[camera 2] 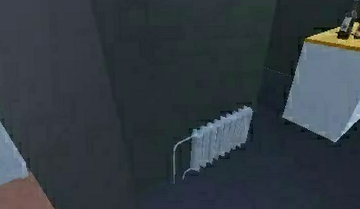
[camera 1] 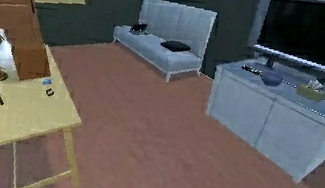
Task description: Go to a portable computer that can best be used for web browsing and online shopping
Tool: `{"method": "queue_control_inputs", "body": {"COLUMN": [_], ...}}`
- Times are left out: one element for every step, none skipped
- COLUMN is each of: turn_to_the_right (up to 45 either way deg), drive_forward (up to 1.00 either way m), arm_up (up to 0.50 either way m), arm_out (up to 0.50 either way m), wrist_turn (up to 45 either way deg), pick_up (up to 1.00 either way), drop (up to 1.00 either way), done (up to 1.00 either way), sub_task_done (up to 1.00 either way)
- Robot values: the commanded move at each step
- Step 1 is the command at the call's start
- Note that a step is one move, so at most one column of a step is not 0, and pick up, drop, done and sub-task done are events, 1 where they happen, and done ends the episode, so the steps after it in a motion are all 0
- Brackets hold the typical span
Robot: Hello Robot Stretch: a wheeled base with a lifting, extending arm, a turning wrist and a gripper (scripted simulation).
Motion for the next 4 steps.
{"method": "queue_control_inputs", "body": {"turn_to_the_right": [0.0, -18.0, 0.0, -3.0], "drive_forward": [0.75, 0.0, 1.0, 0.0], "arm_up": [0.0, 0.0, 0.0, 0.0], "arm_out": [0.0, 0.0, 0.0, 0.0], "wrist_turn": [0.0, 0.0, 0.0, 0.0], "pick_up": [0.0, 0.0, 0.0, 0.0], "drop": [0.0, 0.0, 0.0, 0.0], "done": [0.0, 0.0, 0.0, 0.0], "sub_task_done": [0.0, 0.0, 0.0, 0.0]}}
